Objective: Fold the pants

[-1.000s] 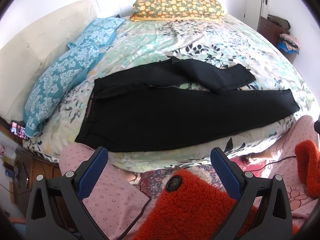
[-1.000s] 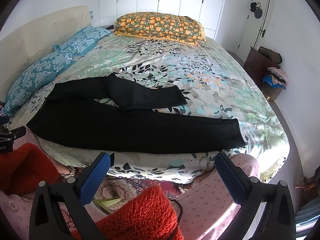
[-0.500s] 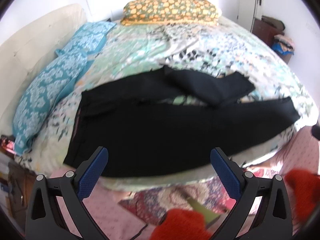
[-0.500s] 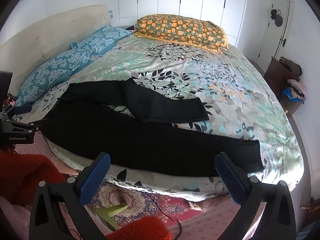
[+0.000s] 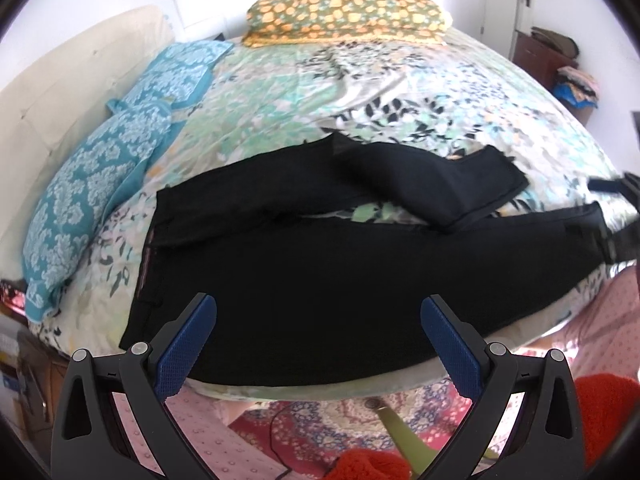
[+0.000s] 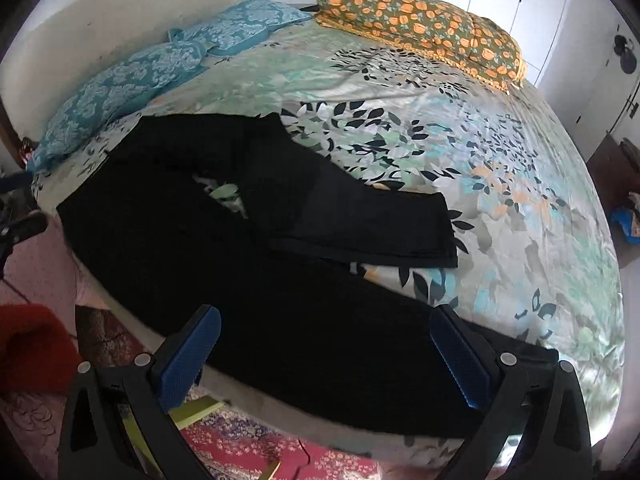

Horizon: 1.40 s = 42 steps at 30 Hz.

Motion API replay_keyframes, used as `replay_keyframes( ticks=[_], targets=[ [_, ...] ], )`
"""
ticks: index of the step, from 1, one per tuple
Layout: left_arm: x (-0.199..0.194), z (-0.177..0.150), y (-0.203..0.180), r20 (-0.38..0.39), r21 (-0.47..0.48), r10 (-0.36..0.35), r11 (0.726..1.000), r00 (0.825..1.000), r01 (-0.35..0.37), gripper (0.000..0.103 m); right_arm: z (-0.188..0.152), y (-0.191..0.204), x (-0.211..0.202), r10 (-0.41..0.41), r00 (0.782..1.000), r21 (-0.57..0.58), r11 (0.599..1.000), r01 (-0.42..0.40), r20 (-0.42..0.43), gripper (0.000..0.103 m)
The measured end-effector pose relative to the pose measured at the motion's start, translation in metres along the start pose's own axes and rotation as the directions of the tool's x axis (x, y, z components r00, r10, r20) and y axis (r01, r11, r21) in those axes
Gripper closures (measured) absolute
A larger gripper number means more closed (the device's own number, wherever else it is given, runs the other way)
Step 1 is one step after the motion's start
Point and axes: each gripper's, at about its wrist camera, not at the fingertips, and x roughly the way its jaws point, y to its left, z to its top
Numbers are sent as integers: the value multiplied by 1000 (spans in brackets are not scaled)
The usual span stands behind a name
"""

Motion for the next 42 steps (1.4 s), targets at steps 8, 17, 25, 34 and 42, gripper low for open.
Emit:
replay_keyframes(
  ticks=[8, 17, 25, 34, 42],
  targets=[
    [33, -12, 24, -118, -68, 50, 996, 992, -58, 1, 120, -152, 135, 125, 970, 245, 967, -72, -210, 2],
    [53, -16, 44, -200, -113, 93, 987, 975, -117, 1, 132, -184, 236, 214, 872, 264, 959, -102, -441, 29],
    [81, -11, 22, -274, -54, 87, 993, 958, -106, 1, 149, -181, 235, 198, 866, 123, 980, -159, -459, 88],
    [89, 17, -8, -251, 4, 96, 995, 963, -98, 1, 198, -351, 166, -179, 954, 263, 934, 241, -239, 88],
    [105, 22, -35, -297, 72, 98, 994, 950, -80, 1, 168, -369, 222, -211, 951, 302, 913, 274, -225, 87]
  ],
)
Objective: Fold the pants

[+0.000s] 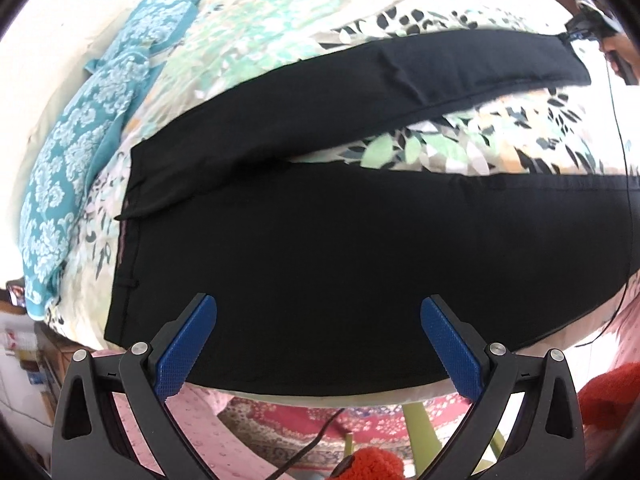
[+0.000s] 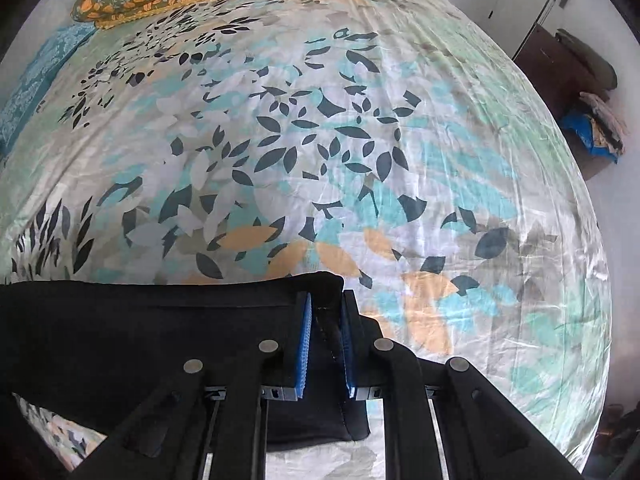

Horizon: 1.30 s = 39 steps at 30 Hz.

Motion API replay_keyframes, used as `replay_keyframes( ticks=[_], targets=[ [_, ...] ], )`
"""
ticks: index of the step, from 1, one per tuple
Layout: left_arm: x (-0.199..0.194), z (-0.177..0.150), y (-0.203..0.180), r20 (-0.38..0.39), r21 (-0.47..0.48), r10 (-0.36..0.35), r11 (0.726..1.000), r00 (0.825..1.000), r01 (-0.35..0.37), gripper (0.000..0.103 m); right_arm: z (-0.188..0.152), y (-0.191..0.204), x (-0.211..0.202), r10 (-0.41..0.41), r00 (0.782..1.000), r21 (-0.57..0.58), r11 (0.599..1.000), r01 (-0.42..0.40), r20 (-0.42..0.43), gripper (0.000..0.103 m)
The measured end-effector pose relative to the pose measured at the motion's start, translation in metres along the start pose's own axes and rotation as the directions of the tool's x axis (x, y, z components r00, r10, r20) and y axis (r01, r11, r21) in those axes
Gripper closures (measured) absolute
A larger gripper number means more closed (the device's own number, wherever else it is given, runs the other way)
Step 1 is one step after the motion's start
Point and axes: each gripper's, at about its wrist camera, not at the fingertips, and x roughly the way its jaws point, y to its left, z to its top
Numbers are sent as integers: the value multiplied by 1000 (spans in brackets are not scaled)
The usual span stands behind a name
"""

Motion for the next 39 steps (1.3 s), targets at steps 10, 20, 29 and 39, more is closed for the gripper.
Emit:
replay_keyframes(
  ticks=[10, 20, 29, 39],
  targets=[
    [16, 2, 11, -21, -48, 4, 999, 1000, -5, 1, -58, -11, -28, 347, 932, 119, 926, -359, 107, 34],
    [52, 1, 78, -77, -225, 36, 973, 996, -53, 1, -106, 18, -30, 106, 991, 169, 979, -119, 83, 29],
    [118, 2, 120, -85, -327, 77, 939, 993, -101, 1, -254, 107, -131, 429, 893, 156, 881, -447, 139, 16],
    [124, -45, 116, -133, -309, -22, 951, 991, -20, 0, -391, 2, -138, 128, 986, 649, 741, -169, 110, 24]
  ],
)
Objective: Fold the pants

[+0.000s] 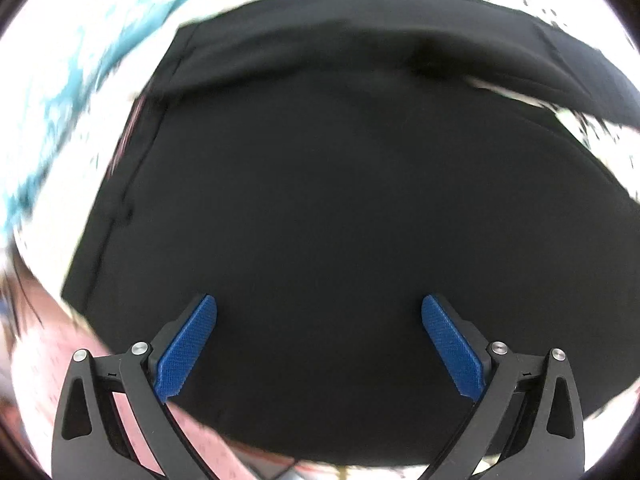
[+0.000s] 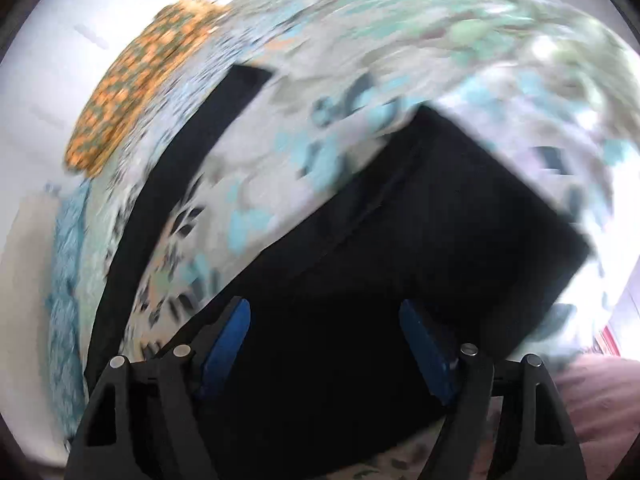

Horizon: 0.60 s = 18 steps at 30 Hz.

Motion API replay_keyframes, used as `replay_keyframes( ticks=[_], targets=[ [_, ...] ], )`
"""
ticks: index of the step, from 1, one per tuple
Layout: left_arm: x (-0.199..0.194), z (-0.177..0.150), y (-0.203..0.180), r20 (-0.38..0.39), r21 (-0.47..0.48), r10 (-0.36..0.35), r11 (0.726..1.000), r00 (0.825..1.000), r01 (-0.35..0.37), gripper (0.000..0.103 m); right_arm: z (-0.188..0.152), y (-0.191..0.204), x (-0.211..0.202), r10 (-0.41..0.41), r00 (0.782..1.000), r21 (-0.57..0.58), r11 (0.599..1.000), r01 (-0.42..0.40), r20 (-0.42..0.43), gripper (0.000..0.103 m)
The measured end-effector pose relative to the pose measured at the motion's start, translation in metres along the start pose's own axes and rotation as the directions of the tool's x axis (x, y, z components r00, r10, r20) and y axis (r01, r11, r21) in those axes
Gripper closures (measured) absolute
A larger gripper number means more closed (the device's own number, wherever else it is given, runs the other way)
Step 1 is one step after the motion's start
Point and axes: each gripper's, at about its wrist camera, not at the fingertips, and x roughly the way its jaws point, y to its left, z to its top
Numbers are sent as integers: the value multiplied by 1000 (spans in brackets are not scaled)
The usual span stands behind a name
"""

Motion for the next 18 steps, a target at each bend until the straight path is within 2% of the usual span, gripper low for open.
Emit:
replay_keyframes(
  ticks=[1, 3, 4, 6, 10, 12, 13, 14, 15, 16, 18],
  targets=[
    [-2, -4, 12, -11, -57, -16, 998, 1000, 15, 0, -2, 6, -5, -25, 999, -27, 999, 26, 23, 22],
    [-10, -8, 25, 11, -120, 9, 993, 1000, -7, 1, -10, 25, -13, 15, 999, -79, 997, -11, 47, 21],
    [-15, -9, 28, 35, -137, 18, 990, 999, -13, 1, -15, 33, -14, 31, 998, -111, 993, -25, 49, 20],
    [-27, 0, 28, 105, -130, -14, 991, 994, 28, 1, -33, 57, -12, 78, 997, -197, 978, -71, 25, 15],
    [-51, 47, 15, 255, -69, -47, 995, 966, 67, 1, -71, 120, 6, 108, 991, -417, 899, -133, -83, 14],
    [-57, 81, 9, 324, -64, -26, 997, 946, 49, 1, -99, 138, 3, 125, 988, -497, 853, -156, -96, 14],
    [-54, 93, 9, 330, -82, -6, 996, 944, 34, 1, -109, 147, 1, 127, 988, -541, 826, -157, -92, 14],
    [-42, 110, 10, 307, -117, 38, 993, 951, -2, 1, -116, 153, -1, 124, 989, -578, 802, -149, -84, 14],
    [-28, 119, 13, 270, -128, 72, 991, 960, -39, 1, -123, 158, -2, 121, 989, -602, 785, -146, -82, 14],
    [-3, 126, 11, 187, -113, 133, 987, 973, -113, 0, -128, 161, -2, 120, 989, -620, 770, -147, -85, 14],
    [26, 118, 5, 123, -41, 123, 992, 985, -119, 0, -135, 163, -3, 110, 990, -640, 756, -139, -85, 14]
  ],
)
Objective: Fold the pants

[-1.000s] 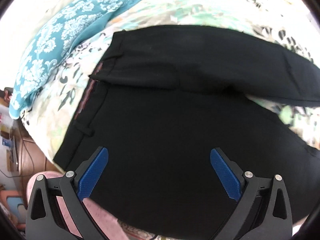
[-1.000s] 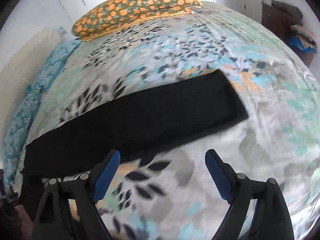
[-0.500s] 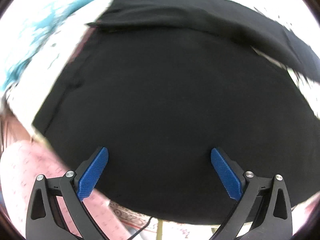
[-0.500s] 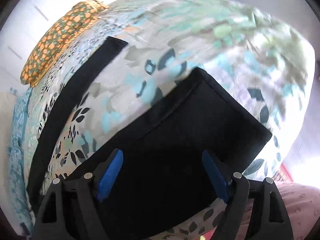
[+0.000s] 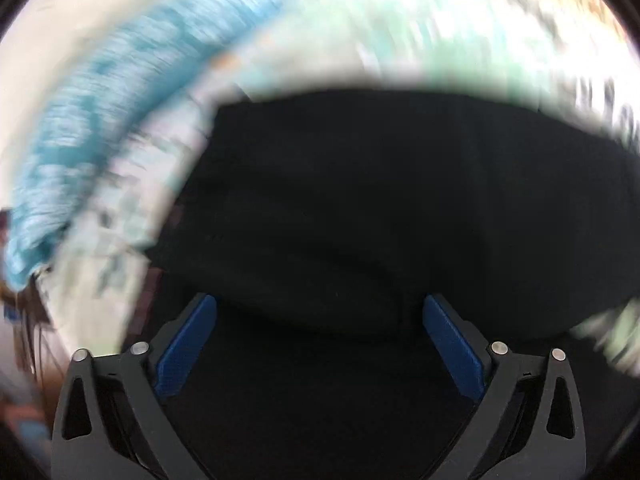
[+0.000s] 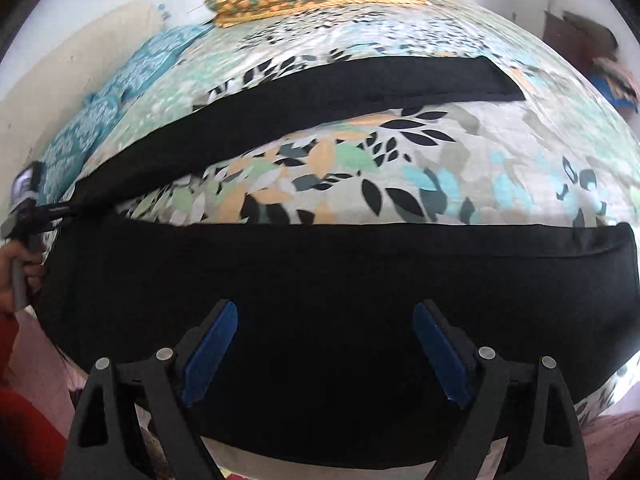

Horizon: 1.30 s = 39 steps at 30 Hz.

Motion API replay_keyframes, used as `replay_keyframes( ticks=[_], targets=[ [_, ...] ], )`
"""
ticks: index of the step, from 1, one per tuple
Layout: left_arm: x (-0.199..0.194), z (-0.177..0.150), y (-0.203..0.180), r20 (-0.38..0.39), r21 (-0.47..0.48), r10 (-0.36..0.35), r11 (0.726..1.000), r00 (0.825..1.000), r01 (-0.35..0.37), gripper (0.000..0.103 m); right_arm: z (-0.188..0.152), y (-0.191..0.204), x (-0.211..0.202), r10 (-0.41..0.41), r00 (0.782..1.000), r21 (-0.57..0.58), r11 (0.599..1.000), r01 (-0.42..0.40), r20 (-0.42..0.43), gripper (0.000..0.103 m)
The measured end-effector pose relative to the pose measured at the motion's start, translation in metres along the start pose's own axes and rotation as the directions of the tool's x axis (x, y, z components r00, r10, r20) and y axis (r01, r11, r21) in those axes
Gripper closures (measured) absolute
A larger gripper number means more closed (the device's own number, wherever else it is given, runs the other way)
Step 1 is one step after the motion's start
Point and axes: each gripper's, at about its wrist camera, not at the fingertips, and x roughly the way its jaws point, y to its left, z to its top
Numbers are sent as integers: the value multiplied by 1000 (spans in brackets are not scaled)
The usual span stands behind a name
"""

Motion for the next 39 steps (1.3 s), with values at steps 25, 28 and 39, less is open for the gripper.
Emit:
replay_keyframes(
  ticks=[25, 28, 39],
  targets=[
    [-64, -33, 9, 141, -50, -200, 977, 970, 209, 1, -17, 43, 42, -12, 997, -194, 981, -4, -81, 0],
    [-40, 19, 31, 205, -97, -125, 984, 971, 147, 1, -19, 41, 42, -5, 997, -196, 980, -9, -74, 0],
    [74, 3, 60, 269, -183, 1, 982, 963, 50, 0, 96, -89, 10, -44, 999, -27, 999, 44, -9, 0]
  ],
)
